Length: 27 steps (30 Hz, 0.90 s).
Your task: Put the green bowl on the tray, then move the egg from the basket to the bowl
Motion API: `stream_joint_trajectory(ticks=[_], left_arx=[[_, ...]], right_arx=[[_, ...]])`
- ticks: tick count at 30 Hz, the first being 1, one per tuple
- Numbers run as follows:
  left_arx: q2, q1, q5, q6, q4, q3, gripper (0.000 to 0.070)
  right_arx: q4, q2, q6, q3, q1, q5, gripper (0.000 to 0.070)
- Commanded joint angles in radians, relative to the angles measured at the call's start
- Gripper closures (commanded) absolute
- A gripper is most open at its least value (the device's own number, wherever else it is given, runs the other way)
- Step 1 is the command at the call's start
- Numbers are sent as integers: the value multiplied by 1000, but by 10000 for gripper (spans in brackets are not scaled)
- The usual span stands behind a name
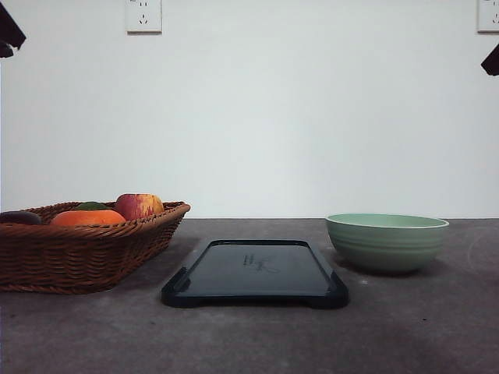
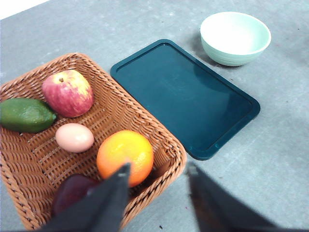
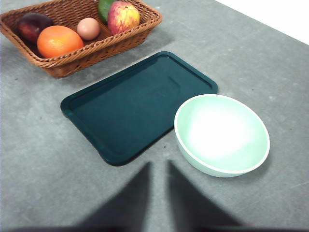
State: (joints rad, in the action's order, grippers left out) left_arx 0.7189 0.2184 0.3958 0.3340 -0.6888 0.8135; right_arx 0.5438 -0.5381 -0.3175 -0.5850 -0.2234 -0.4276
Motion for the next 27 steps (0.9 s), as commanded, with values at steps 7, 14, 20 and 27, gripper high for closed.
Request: stream_joint_trajectory(ticks=[7, 14, 20, 27], left_arx=[[6, 5, 5, -70, 9, 24, 391], [6, 5, 5, -213, 8, 24, 391], [6, 5, 4, -293, 8, 24, 392], [6, 5, 4, -307, 6, 24, 392]], right_arx=[[-7, -4, 148, -24, -3, 107, 332], [68, -141, 364, -132, -2, 181, 333], [148, -357, 472, -293, -2, 194, 334], [168, -601, 496, -468, -1, 224, 334]])
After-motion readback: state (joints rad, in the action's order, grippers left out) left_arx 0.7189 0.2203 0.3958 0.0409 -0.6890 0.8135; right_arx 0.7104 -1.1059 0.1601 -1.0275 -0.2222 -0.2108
